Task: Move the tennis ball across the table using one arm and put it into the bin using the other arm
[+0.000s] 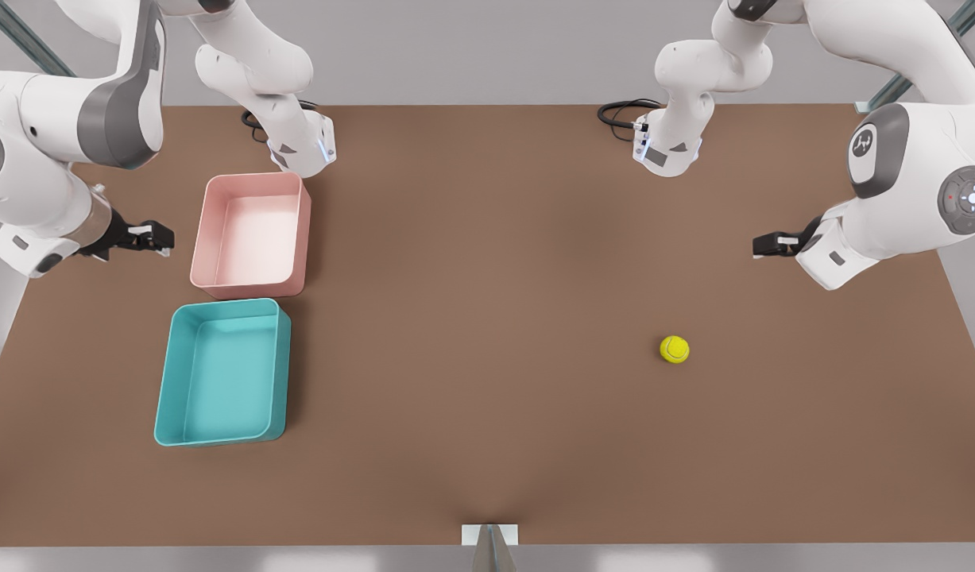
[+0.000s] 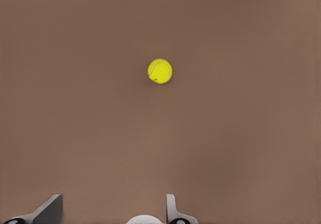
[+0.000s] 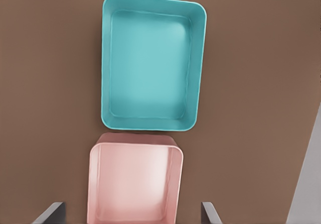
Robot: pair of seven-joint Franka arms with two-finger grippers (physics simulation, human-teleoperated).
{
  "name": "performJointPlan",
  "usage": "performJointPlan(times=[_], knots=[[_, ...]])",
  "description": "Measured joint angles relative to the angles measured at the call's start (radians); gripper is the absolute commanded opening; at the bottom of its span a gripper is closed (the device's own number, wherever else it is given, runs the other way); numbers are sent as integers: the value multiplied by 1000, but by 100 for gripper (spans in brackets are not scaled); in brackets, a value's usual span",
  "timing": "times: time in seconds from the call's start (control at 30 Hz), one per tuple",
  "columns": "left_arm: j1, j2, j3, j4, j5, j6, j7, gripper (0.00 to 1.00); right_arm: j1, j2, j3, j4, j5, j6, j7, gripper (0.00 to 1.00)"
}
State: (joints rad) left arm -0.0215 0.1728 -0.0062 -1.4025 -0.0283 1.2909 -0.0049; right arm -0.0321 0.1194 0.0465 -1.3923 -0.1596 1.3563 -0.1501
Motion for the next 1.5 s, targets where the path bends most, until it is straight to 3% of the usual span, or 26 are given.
performJointPlan(times=[0.1, 0.13, 0.17, 0.23, 0.3, 0.43, 0.53, 0.77, 0.9, 1.5], knots=[[0, 9, 0, 0, -2, 5, 2, 100, 0, 0, -1, -2, -2, 7, -5, 100], [-1, 40, 0, 12, -2, 8, 3, 49, 1, 1, -1, -5, -2, 9, -7, 100], [3, 130, -14, 78, -3, 10, 4, 21, 3, 9, -1, -7, -1, 9, -9, 100], [-4, 302, -38, 155, -3, 52, 7, 21, 9, 20, -1, -8, -2, 11, -12, 100], [-1, 416, -56, 139, 2, 154, 44, 21, 14, 27, -1, -7, -1, 19, -15, 100], [0, 487, -64, -34, 105, 457, 255, 21, -14, 57, -12, -9, 41, 69, -21, 100], [27, 533, -65, -76, 147, 599, 464, 21, -26, 57, -14, -15, 59, 95, -24, 100], [65, 531, -66, -96, 186, 662, 896, 21, -21, 60, -14, -19, 75, 117, -30, 100], [61, 454, -68, -255, 214, 743, 1064, 21, -22, 61, -14, -23, 77, 120, -32, 100], [48, 410, -75, -470, 232, 974, 1515, 21, -19, 84, -13, -18, 93, 131, -33, 100]])
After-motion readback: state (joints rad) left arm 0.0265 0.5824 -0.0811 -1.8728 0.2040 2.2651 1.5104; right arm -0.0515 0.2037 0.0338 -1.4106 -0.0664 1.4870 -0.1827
